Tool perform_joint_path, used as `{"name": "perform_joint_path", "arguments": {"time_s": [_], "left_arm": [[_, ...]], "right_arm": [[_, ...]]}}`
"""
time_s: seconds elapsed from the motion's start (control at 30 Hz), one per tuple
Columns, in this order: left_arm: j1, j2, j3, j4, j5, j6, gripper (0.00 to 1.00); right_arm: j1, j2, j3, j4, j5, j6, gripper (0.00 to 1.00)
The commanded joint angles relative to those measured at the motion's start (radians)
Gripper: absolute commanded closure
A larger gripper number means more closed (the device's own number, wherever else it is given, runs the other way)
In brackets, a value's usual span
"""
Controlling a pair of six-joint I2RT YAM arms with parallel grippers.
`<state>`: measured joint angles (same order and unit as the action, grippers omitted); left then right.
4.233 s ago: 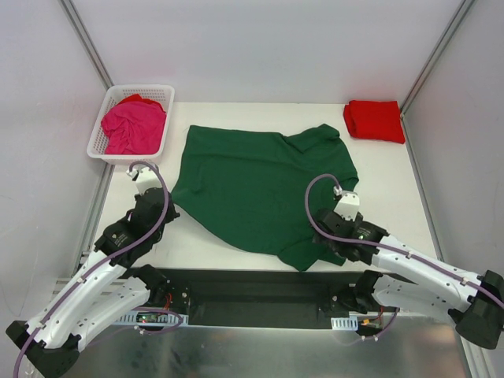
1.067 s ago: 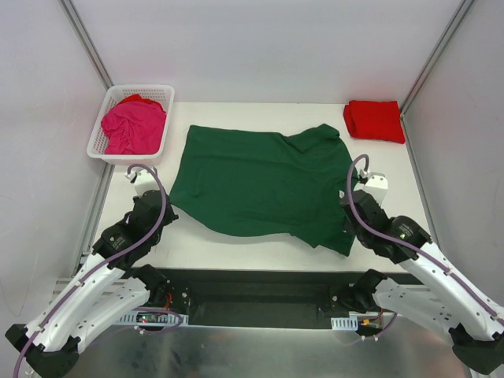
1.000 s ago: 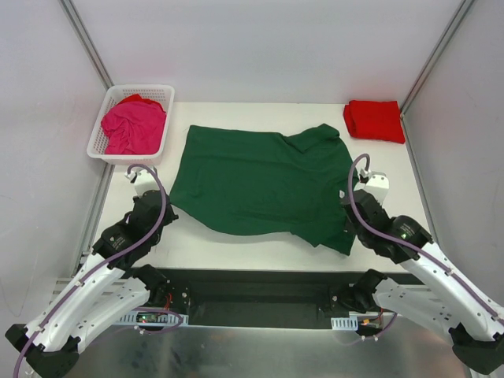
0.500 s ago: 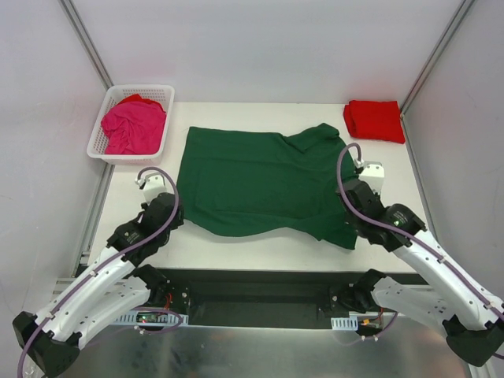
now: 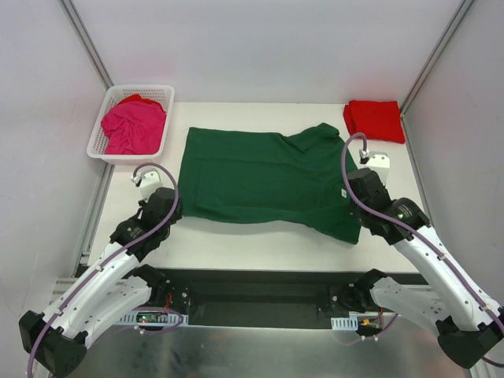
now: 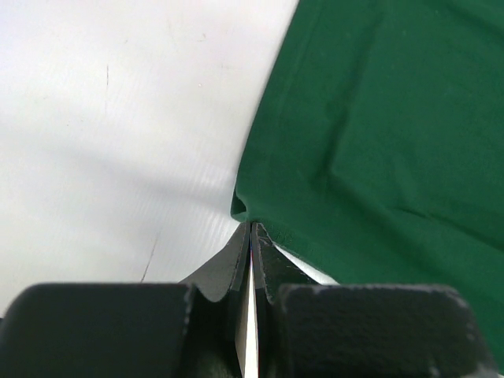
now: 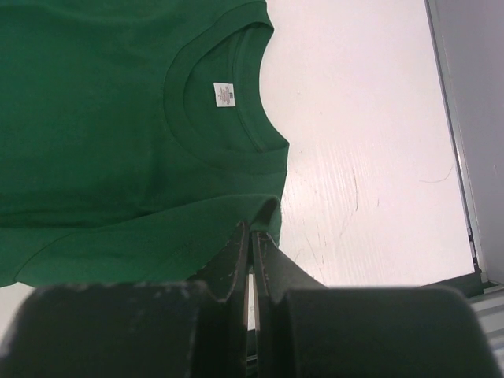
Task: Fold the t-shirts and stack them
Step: Fold the flattened tshirt in 1/3 of the way
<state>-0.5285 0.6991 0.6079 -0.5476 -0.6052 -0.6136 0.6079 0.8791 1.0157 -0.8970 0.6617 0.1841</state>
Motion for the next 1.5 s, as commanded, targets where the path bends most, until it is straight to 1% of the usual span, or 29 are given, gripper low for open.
{"name": "perform_joint_path", "arguments": {"time_s": [0.0,0.23,0.47,0.67,0.8,1.13,1.47], "left_arm": [[0.053,0.016,-0.008,0.077,0.007,0.034,1.0],[0.117,0.06,-0.013,0.15,0.039,0.063,1.0],[0.145,0.146,0.0,0.232,0.038,0.095,1.0],[0.171,0.221,0.033,0.294,0.042,0.129,1.0],[0.211,0.257,0.067,0.324,0.056,0.152,1.0],[0.294,0.338,0.131,0.379,0.107,0.183,1.0],[0.309,0.425,0.168,0.426,0.137,0.19,1.0]], "right_arm": [[-0.037,0.017,0.034,0.053,-0.034,-0.066,0.99],[-0.111,0.052,0.018,0.108,-0.111,-0.115,0.99],[-0.171,0.093,0.018,0.168,-0.158,-0.153,0.99],[-0.227,0.149,0.043,0.199,-0.215,-0.178,0.99],[-0.257,0.176,0.057,0.211,-0.24,-0.212,0.99],[-0.278,0.219,0.058,0.231,-0.264,-0.213,0.99],[-0.29,0.267,0.084,0.253,-0.254,-0.213,0.99]]}}
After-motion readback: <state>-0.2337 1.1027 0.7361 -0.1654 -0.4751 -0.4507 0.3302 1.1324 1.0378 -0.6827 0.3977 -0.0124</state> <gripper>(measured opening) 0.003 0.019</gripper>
